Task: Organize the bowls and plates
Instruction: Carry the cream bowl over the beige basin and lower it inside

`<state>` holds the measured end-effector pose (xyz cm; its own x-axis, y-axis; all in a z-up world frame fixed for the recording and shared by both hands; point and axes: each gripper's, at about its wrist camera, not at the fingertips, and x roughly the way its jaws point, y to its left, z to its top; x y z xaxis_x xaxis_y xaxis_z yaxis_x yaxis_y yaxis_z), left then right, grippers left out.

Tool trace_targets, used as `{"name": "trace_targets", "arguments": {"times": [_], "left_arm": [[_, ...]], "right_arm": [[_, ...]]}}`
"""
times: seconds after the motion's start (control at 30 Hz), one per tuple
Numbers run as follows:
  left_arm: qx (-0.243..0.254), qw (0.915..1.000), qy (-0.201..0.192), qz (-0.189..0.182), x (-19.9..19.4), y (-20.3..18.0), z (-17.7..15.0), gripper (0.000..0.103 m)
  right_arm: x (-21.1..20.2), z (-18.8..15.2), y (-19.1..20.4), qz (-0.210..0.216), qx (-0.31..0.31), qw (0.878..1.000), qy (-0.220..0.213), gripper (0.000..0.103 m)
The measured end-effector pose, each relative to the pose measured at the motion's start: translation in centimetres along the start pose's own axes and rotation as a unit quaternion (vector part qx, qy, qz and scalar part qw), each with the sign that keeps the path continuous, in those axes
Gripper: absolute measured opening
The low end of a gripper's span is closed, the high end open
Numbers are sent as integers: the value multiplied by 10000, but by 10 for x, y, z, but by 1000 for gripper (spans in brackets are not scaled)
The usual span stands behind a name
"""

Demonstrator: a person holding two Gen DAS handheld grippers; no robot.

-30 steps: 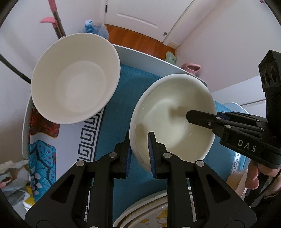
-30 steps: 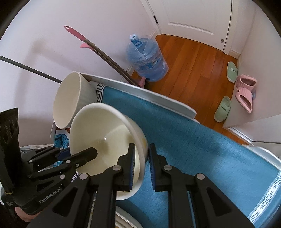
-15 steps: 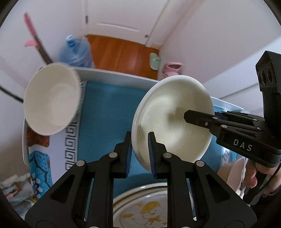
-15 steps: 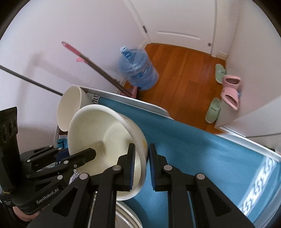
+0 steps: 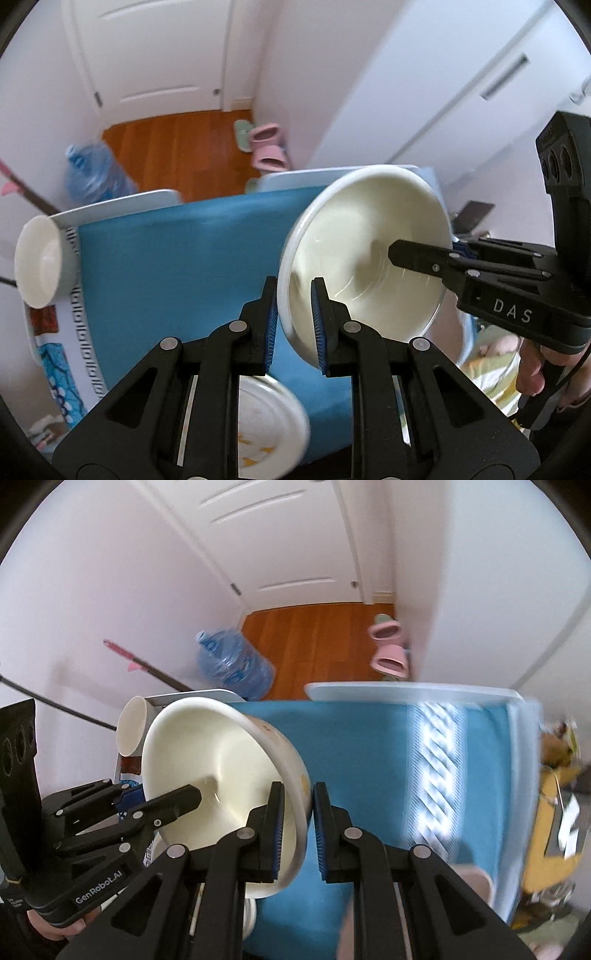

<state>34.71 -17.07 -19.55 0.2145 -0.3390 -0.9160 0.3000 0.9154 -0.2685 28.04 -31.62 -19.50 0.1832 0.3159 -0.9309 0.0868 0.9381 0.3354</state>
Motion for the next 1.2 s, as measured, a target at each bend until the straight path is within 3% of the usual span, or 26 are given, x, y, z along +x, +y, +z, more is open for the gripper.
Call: {"name": "trace_targets", "arguments": {"times": [0.27, 0.5, 0.73, 1.2], "left_arm": [[99, 9995, 268, -117, 19, -81, -35, 15], [-44, 9976, 688, -103, 61, -130, -67, 15], [-311, 9945, 999, 87, 93, -138, -86, 15], [-428, 9886, 1332, 558, 131, -128, -78, 15]], "right_arm": [[-43, -56, -61, -101, 166, 9998, 76, 14], [-41, -101, -116, -56, 284, 9988, 386, 14], [-14, -119, -143, 48, 211, 9969, 752, 14], [25, -114, -148, 35, -34, 9916, 1289, 14]]}}
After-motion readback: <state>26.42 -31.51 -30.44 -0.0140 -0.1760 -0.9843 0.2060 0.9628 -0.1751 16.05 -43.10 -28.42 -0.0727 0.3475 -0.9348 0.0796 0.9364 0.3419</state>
